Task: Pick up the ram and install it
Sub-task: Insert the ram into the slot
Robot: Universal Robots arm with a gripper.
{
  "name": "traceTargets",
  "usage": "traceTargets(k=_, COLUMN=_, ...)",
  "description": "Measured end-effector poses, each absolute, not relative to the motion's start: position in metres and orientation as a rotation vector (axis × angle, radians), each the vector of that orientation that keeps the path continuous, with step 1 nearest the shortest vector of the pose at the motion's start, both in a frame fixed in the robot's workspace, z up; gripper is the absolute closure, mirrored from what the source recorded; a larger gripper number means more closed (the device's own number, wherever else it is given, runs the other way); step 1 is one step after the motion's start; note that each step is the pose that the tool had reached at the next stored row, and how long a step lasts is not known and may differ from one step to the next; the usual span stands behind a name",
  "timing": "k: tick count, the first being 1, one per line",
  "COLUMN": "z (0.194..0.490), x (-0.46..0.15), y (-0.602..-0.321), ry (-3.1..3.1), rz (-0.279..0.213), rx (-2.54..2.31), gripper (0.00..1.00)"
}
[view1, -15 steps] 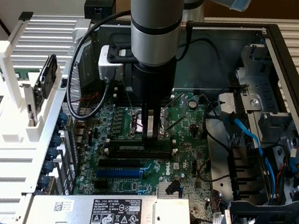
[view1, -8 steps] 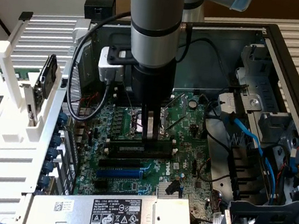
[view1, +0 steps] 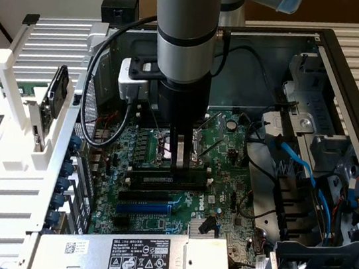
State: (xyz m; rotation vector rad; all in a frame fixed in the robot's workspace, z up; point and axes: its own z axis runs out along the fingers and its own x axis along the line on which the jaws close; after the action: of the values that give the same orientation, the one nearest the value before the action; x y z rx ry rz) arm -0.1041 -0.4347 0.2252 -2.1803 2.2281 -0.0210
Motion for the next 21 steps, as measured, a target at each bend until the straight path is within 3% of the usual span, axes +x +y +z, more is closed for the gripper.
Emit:
traceTargets(k=5, z=0.225, x=-0.104, y=-0.435, ry=2.228, rz=-0.021, rx=-2.180, gripper=0.88)
traceTargets(k=7, z=0.225, x=-0.104, y=-0.435, ry=2.228, rz=-0.021, rx=-2.180, gripper=0.73)
traceTargets(k=21, z=0.239, x=-0.107, y=-0.434, ry=2.227, rz=-0.020, rx=-2.180, gripper=0.73)
